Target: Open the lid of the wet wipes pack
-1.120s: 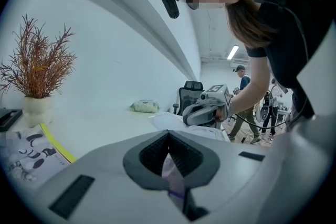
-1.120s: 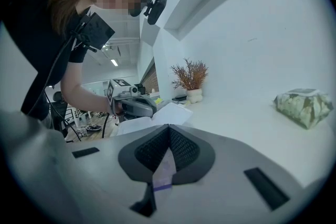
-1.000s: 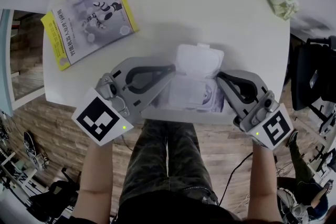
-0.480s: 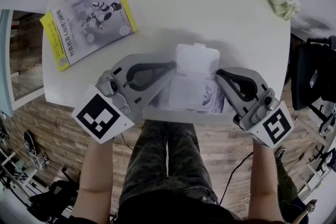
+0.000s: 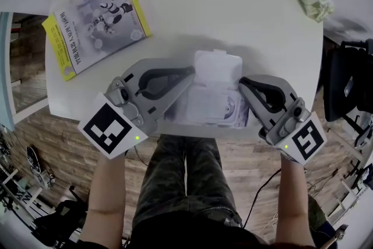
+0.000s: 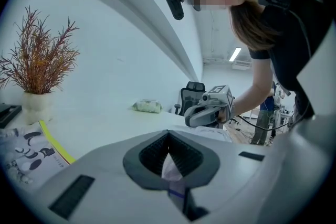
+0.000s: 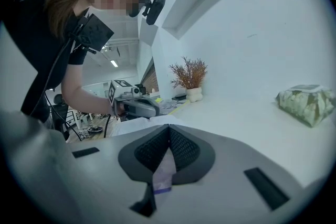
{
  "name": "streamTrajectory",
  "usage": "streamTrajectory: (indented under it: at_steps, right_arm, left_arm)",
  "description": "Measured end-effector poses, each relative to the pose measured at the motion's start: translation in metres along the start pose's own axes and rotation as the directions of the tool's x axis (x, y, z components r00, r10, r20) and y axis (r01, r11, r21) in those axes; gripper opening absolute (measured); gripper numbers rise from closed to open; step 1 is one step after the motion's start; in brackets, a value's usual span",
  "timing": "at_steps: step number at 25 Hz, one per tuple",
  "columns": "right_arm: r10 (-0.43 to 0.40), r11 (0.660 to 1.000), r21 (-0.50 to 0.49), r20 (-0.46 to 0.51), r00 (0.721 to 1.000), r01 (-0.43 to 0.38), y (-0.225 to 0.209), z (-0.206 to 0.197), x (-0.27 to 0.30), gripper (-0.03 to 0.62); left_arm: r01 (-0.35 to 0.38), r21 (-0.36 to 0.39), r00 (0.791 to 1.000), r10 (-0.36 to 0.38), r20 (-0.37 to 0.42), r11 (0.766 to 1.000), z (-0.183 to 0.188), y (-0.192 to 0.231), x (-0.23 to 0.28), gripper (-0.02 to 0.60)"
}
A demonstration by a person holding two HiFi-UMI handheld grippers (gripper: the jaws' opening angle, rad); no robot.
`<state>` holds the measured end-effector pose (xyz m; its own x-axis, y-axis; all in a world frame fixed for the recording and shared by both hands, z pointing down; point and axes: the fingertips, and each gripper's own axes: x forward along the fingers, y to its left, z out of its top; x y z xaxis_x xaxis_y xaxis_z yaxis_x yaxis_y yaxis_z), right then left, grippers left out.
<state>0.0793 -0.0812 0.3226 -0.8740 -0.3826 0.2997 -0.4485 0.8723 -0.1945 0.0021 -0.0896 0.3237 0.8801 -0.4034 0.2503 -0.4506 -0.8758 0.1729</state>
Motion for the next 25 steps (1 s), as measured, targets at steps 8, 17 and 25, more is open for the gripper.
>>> streamTrajectory:
  at_steps: [8, 17, 25]
  right_arm:
    - [0.000, 1.000, 0.008, -0.005, 1.000, 0.000, -0.003, -0.001, 0.002, 0.020]
    - [0.000, 1.000, 0.005, -0.008, 1.000, 0.000, -0.009, 0.001, 0.006, 0.020]
    - [0.007, 1.000, 0.014, 0.001, 1.000, -0.007, -0.011, 0.001, 0.007, 0.020]
  left_arm:
    - [-0.012, -0.018, 1.000, 0.012, 0.002, 1.000, -0.002, 0.003, 0.002, 0.012]
    - [-0.019, -0.015, 1.000, 0.018, -0.009, 1.000, -0.003, 0.008, 0.004, 0.012]
    - [-0.032, -0.031, 0.999, 0.031, -0.012, 0.999, -0.005, 0.012, 0.006, 0.012]
